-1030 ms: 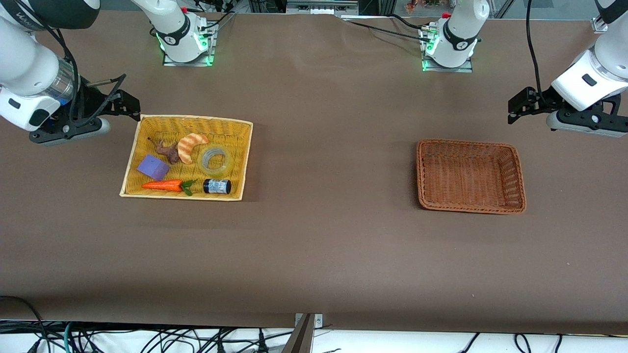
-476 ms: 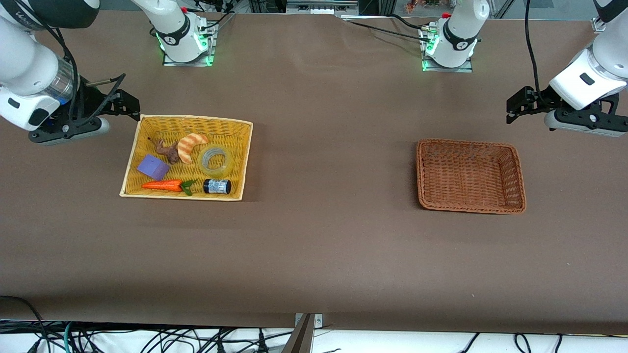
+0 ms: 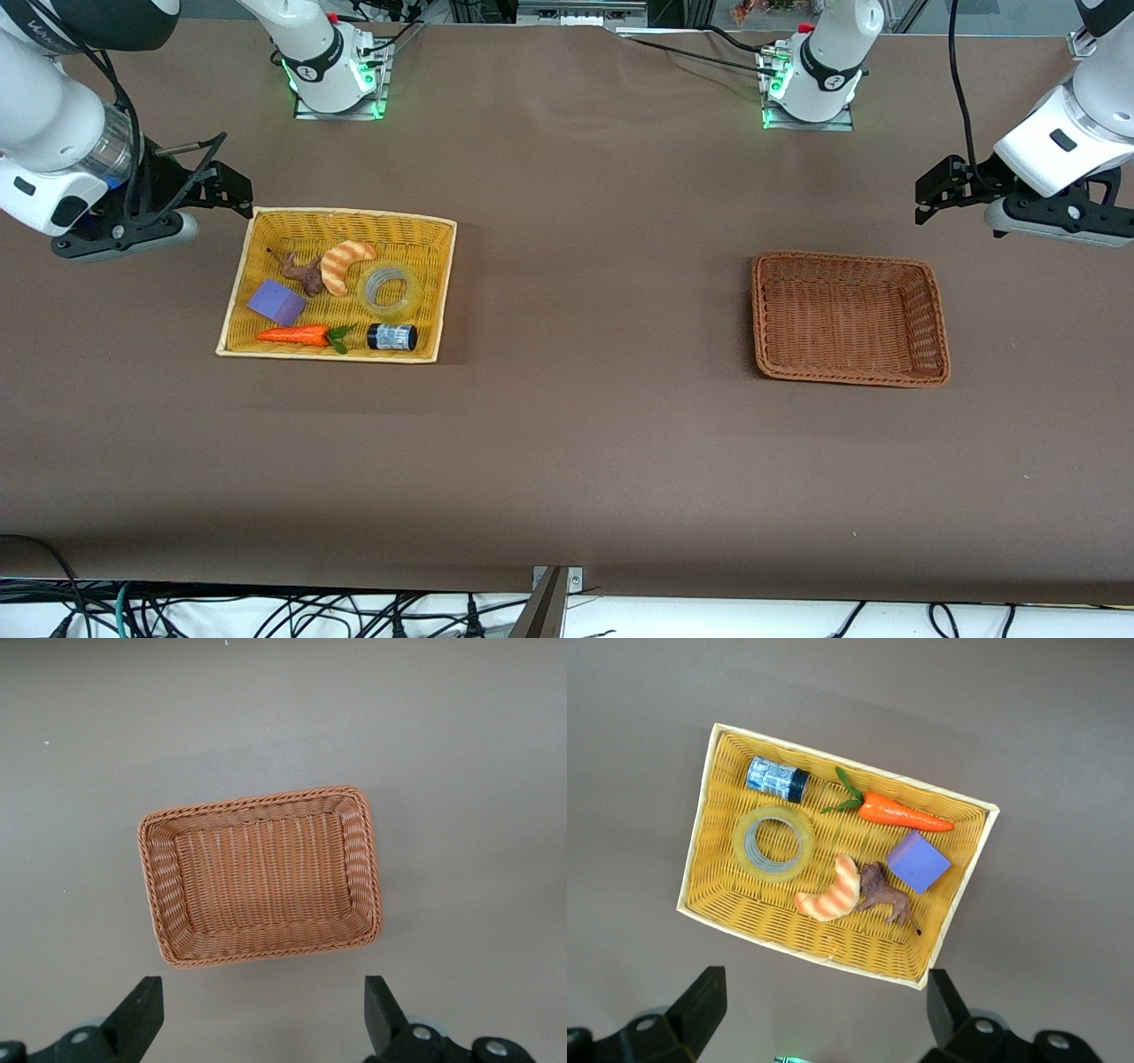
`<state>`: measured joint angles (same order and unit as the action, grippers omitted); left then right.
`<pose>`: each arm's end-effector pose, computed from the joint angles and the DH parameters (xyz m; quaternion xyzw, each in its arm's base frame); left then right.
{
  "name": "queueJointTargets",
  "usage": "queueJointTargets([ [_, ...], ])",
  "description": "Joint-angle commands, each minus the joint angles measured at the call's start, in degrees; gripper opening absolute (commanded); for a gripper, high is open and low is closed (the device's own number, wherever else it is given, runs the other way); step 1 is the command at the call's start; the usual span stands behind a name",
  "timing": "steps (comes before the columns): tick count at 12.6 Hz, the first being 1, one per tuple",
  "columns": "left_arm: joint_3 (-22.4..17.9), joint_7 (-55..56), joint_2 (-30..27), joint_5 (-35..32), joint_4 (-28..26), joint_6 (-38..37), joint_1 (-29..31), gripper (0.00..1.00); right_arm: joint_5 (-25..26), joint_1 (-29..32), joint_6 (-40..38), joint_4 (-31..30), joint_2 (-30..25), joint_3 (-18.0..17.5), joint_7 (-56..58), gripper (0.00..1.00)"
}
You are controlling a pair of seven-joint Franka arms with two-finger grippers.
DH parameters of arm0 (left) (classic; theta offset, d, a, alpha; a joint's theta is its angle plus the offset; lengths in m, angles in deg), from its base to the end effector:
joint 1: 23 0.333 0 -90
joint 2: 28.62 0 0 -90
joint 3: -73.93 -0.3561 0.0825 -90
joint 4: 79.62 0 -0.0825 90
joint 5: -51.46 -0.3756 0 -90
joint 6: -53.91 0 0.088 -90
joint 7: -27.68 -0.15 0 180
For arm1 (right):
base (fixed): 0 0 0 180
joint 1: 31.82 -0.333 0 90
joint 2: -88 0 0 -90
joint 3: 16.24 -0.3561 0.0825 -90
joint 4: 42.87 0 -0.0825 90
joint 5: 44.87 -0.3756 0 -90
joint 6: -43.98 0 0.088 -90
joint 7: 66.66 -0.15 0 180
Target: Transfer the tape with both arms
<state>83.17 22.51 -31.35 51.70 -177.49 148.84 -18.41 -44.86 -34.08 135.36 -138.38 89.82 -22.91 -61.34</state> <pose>0.5326 -0.0458 0.5905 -0.9964 0.0853 0.0021 0.0017 0.5422 0.0843 0.5620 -0.9909 -0.1239 0.0518 0.0001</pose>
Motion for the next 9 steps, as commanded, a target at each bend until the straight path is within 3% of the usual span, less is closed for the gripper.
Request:
queueJointTargets([
  [1,-0.01,-0.8,1.15,1.52,2.33,-1.41,-0.02,1.0,-0.98,0.33,-1.29,0.59,-0.59,-0.1,0.91,1.0],
  [9,-0.01,-0.98,1.24,1.52,2.33,-1.41,0.07,1.0,-0.98,0.33,-2.69,0.51,-0.59,-0.1,0.83,1.0],
])
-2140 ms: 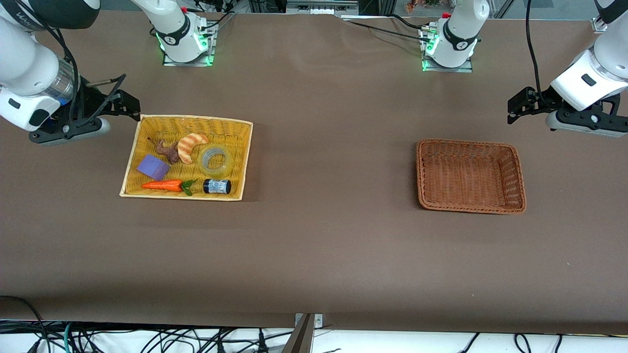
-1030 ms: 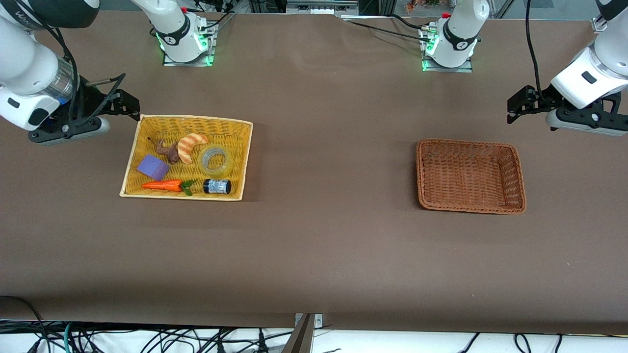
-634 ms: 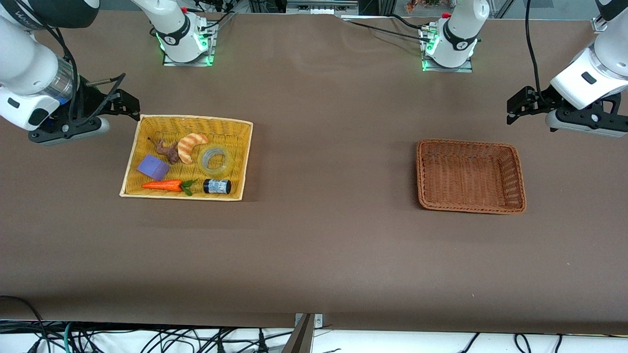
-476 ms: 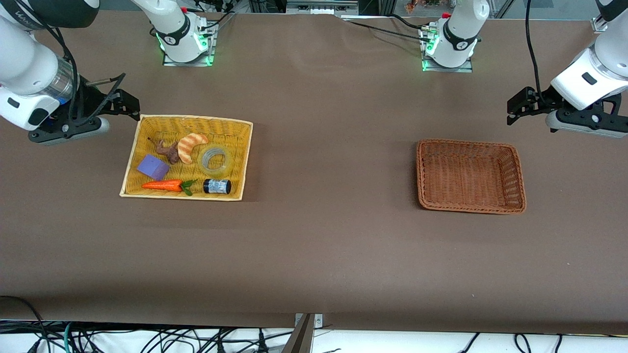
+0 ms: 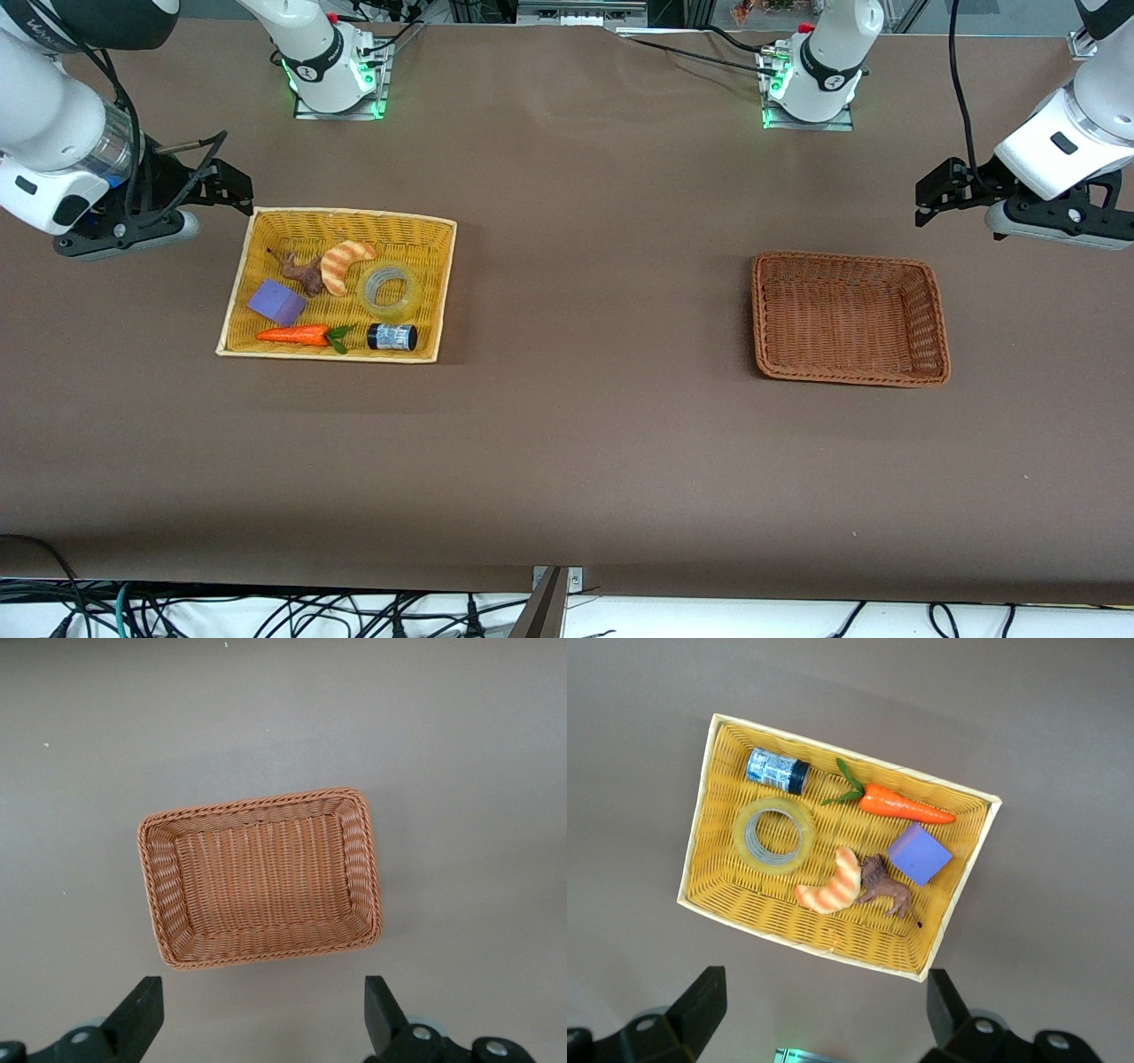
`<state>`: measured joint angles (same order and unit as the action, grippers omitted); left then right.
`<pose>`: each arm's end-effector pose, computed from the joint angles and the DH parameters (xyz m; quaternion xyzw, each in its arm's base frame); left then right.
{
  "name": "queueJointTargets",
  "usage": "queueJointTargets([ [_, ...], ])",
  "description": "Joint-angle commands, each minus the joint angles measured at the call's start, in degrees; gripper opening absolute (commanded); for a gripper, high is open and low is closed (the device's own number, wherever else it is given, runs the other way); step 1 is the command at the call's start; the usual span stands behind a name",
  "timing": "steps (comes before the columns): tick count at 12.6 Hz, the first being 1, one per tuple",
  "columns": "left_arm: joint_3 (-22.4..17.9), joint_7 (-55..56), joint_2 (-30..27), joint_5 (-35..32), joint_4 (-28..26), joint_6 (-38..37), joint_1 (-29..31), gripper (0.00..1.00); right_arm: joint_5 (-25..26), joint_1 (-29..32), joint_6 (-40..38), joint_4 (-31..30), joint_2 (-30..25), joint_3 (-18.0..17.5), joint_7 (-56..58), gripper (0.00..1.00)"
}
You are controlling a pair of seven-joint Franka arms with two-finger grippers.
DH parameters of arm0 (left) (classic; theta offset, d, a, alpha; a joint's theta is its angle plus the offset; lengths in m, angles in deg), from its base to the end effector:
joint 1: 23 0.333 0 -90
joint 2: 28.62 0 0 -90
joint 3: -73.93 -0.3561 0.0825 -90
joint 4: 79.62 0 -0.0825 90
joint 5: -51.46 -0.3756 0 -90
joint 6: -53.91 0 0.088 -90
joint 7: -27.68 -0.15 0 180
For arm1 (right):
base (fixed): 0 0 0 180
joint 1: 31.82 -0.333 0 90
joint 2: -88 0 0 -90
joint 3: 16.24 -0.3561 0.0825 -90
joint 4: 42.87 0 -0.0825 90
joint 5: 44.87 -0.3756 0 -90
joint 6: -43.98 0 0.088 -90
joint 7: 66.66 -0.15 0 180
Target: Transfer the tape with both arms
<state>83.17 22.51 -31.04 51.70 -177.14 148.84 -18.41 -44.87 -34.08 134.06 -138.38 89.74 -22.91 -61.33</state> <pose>0.5346 -0.0458 0.5905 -0.9964 0.0853 0.0018 0.0013 0.5384 0.0837 0.5612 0.9903 0.1240 -0.0625 0.0002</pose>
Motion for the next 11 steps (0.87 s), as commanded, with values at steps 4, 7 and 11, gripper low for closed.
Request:
queueJointTargets([
  [4,0.08,-0.8,0.93,1.61,2.07,-1.41,-0.1,1.0,-0.97,0.24,-0.43,-0.98,-0.43,-0.45,0.38,1.0],
  [7,0.08,-0.8,0.93,1.61,2.07,-1.41,-0.1,1.0,-0.97,0.24,8.41,-8.78,0.18,-2.55,-0.23,1.0],
  [11,-0.01,-1.33,0.93,1.61,2.07,-2.2,-0.02,1.0,-0.8,0.15,31.86,-24.77,2.99,-6.24,-5.23,1.0],
])
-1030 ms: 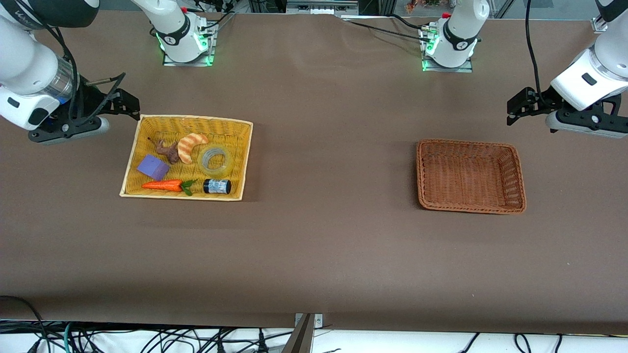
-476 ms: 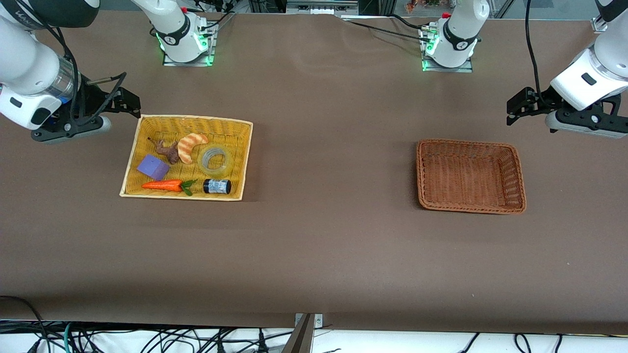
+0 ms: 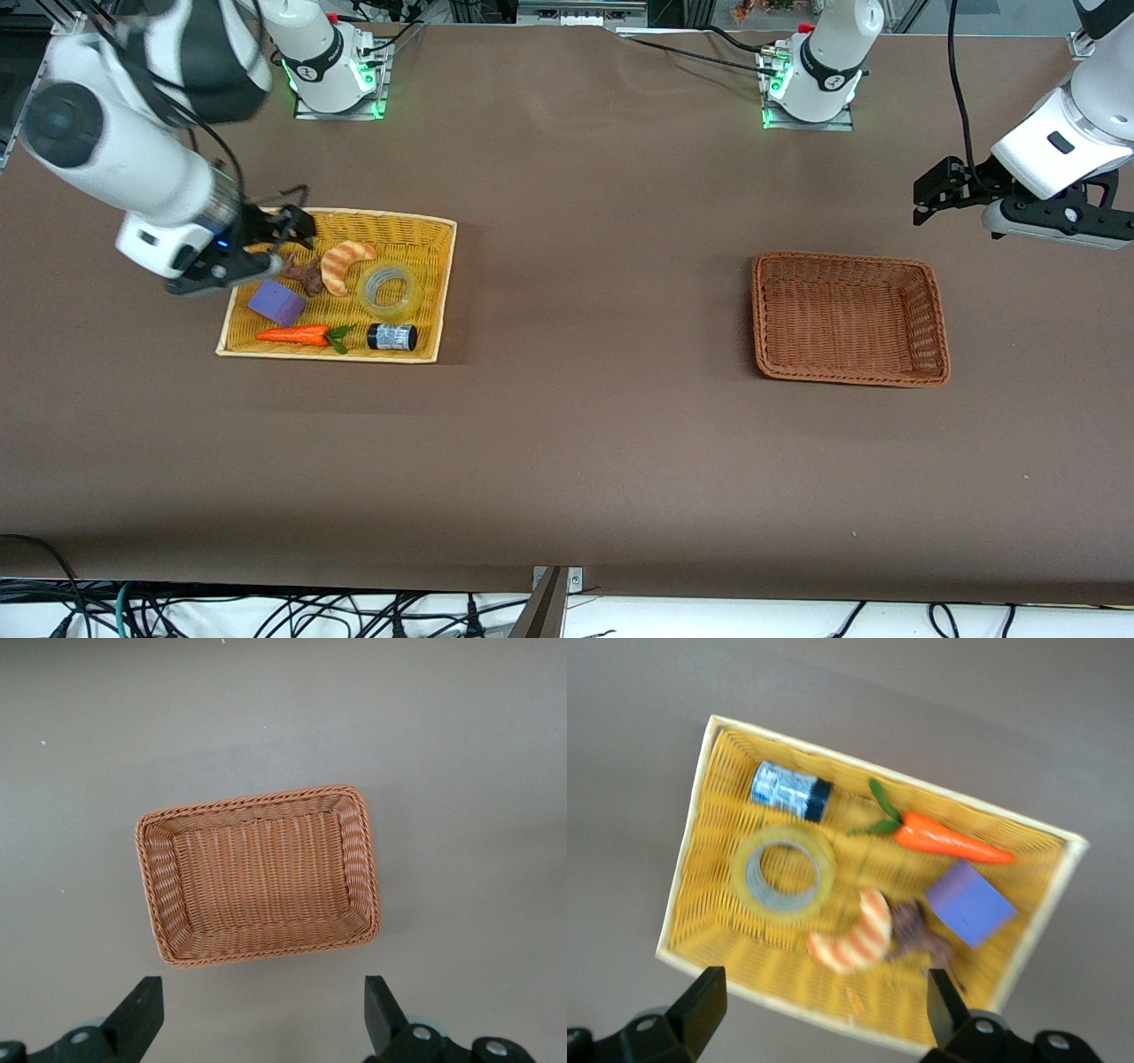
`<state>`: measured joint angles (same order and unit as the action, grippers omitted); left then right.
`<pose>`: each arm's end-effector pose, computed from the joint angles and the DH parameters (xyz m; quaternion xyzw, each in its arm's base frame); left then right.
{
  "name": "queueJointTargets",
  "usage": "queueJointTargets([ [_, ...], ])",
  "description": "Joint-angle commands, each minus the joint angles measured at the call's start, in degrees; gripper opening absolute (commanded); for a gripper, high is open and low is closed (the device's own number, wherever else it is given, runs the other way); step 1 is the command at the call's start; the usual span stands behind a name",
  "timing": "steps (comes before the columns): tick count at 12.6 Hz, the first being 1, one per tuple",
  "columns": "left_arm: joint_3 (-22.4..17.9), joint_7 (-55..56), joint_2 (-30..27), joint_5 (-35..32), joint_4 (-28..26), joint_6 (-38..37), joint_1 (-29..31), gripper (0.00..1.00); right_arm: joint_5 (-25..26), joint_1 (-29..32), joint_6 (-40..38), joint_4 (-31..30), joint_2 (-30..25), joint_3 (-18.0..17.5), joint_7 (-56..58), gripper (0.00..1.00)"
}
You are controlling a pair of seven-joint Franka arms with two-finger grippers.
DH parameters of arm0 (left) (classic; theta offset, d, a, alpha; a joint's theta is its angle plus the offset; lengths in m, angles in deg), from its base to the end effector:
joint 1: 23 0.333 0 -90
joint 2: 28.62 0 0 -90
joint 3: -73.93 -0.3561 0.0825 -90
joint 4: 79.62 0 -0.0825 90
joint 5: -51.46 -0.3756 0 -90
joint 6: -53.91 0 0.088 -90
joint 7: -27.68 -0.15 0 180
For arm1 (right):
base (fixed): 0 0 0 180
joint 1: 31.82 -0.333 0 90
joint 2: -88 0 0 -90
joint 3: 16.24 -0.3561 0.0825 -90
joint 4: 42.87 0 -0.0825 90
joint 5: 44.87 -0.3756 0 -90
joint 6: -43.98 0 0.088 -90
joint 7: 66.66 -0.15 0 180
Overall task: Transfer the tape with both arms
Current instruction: 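Lower the right gripper into the yellow tray and grasp the tape roll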
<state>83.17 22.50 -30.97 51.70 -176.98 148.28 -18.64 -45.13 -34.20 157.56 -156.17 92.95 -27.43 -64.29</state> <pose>0.5335 -0.0478 0.5903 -0.9962 0.0874 0.0059 0.0012 0.5429 0.1296 0.4198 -0.9896 -0.1375 0.0408 0.0065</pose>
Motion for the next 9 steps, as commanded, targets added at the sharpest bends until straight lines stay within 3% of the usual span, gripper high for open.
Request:
queueJointTargets([
  [1,0.25,-1.07,0.77,1.52,1.91,-1.73,0.12,1.0,-0.44,0.27,11.81,-8.24,2.23,-2.51,-3.25,1.0],
  [6,0.87,-1.07,0.86,0.99,2.0,-1.81,0.3,1.0,0.35,0.27,27.9,-15.27,10.06,-2.52,-3.43,1.0],
  [9,0.7,-1.24,0.86,1.08,1.91,-1.81,0.82,1.0,0.35,0.18,32.31,-15.63,13.93,-2.52,-3.43,0.95],
])
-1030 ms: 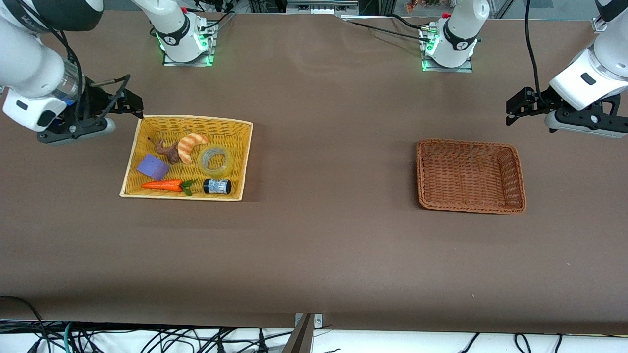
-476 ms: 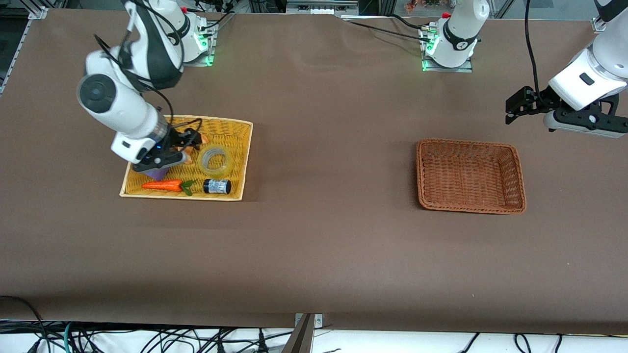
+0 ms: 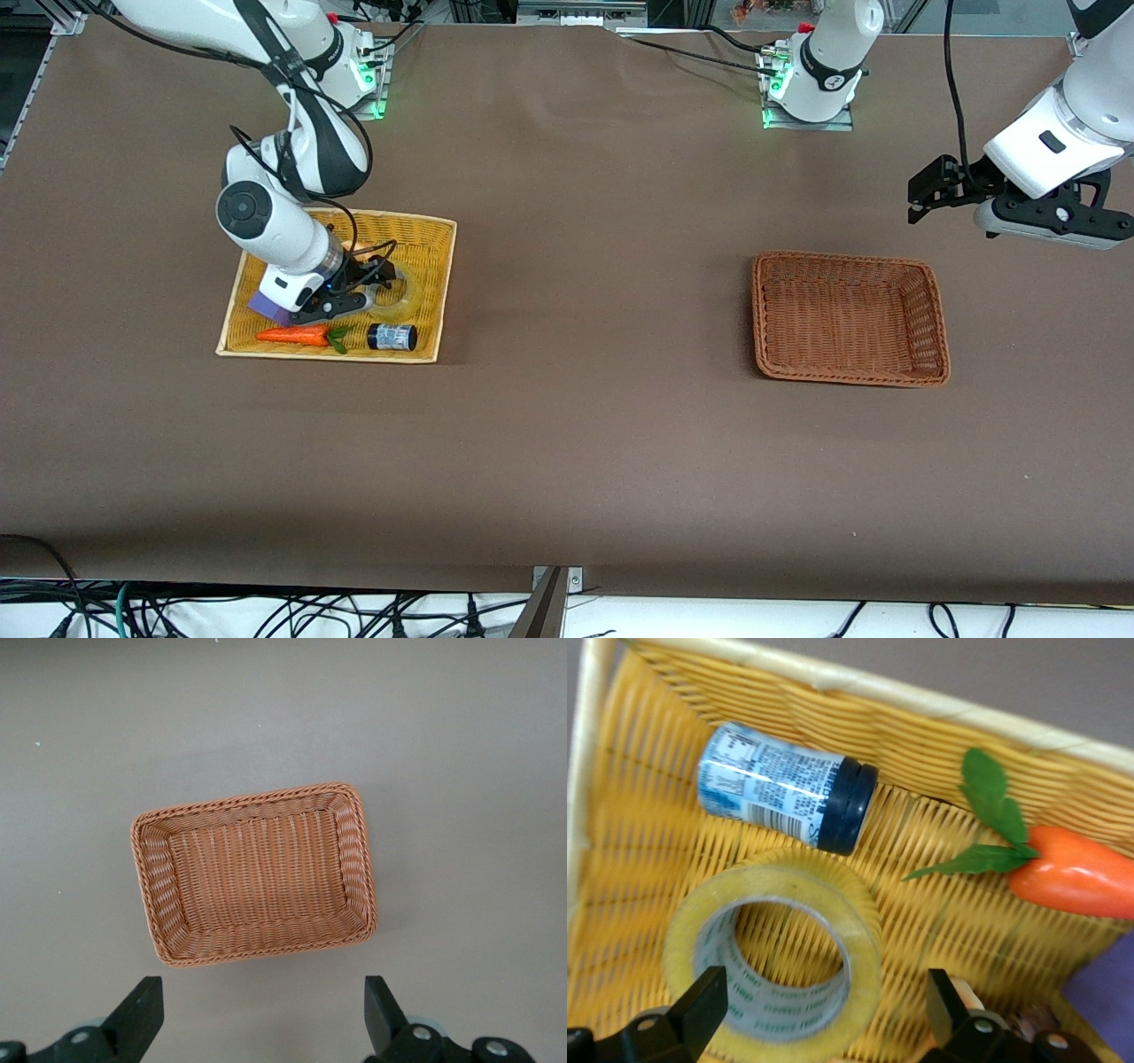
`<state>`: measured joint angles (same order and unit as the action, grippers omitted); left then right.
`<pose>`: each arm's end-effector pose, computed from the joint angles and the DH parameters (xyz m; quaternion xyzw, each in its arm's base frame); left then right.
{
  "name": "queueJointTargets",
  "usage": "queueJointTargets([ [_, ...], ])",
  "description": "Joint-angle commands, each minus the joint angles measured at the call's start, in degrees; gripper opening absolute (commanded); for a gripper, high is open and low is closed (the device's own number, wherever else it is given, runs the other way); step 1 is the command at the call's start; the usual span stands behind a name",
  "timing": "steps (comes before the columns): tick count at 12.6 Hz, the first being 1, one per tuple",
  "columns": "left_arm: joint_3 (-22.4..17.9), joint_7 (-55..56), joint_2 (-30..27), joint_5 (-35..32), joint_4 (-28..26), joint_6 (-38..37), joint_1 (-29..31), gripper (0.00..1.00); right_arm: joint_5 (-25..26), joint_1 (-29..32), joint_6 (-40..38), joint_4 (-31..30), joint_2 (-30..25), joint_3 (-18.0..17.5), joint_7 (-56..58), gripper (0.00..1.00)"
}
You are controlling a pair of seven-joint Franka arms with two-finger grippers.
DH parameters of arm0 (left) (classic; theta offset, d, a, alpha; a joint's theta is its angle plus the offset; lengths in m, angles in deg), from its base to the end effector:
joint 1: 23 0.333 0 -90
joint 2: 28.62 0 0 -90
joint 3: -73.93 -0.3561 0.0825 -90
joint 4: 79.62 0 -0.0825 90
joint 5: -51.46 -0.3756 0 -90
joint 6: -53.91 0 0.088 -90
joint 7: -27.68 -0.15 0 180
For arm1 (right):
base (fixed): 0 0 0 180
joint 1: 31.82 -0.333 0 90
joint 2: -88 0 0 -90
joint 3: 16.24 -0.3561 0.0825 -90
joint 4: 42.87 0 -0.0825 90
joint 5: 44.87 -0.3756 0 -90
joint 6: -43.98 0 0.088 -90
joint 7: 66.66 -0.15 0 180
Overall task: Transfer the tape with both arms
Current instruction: 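Lower the right gripper into the yellow tray and grasp the tape roll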
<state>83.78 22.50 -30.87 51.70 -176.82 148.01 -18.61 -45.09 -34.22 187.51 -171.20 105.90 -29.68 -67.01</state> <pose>0.5330 -0.0532 0.5902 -0.9957 0.0925 0.0077 0.0013 0.5259 0.1507 0.2308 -0.9908 -0.1284 0.0244 0.0339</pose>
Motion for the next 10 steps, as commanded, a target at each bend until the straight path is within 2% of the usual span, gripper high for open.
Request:
queueJointTargets([
  [1,0.09,-1.15,0.76,1.08,1.66,-1.63,0.88,1.0,0.31,0.2,2.54,-1.3,1.07,-0.28,-0.71,0.89],
  [2,0.17,-1.07,0.76,1.08,1.75,-2.16,0.88,1.0,0.31,0.2,2.55,-1.75,0.99,-0.28,-0.71,0.75],
  [5,0.17,-0.89,0.76,1.17,1.75,-2.16,0.62,1.0,0.31,0.2,2.19,-1.84,0.81,-0.28,-0.62,0.04],
  [6,0.17,-0.89,0.76,1.17,1.75,-2.16,0.62,1.0,0.31,0.2,2.02,-1.75,0.64,-0.28,-0.62,0.0],
  [8,0.17,-0.8,0.76,1.17,1.75,-2.34,0.71,1.0,0.31,0.2,1.93,-1.31,0.2,-0.28,-0.27,0.0],
  [9,0.17,-0.8,0.76,1.17,1.75,-2.34,0.79,1.0,0.31,0.2,0.71,-0.61,-0.93,-0.37,-0.18,0.0],
  [10,0.17,-0.71,0.76,1.17,1.75,-2.34,0.71,1.0,-0.13,0.2,-3.65,0.78,-2.51,-0.37,-0.26,0.0],
])
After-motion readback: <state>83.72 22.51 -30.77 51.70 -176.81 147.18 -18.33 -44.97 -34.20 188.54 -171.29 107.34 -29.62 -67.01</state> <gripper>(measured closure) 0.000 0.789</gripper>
